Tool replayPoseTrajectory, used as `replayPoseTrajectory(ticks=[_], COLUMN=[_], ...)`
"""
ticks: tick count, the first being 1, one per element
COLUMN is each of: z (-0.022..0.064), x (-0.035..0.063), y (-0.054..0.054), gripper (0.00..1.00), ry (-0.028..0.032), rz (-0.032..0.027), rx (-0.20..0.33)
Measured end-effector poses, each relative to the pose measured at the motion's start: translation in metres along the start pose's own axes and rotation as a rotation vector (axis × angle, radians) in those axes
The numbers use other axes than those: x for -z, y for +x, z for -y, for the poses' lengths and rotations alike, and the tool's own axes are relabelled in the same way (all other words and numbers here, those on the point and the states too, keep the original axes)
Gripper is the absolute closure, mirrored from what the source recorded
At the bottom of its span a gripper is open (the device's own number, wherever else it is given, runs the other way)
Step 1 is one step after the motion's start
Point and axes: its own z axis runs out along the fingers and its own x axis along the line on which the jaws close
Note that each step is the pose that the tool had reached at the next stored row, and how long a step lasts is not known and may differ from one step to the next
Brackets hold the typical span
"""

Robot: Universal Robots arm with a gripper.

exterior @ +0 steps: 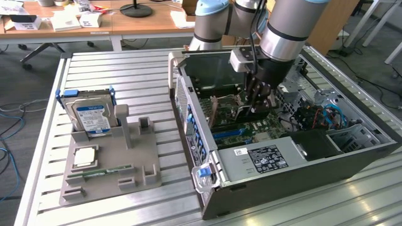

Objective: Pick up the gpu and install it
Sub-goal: 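Insert the gpu into the slot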

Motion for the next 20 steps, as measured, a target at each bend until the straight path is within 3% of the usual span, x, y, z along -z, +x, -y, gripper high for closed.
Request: replayPoseTrajectory(ticks=[20], z=[-0.0057], x=[-0.0134], y=[0.001], gripper=[0.73], ry=[0.0015], rz=[0.0017], rx=[0.0])
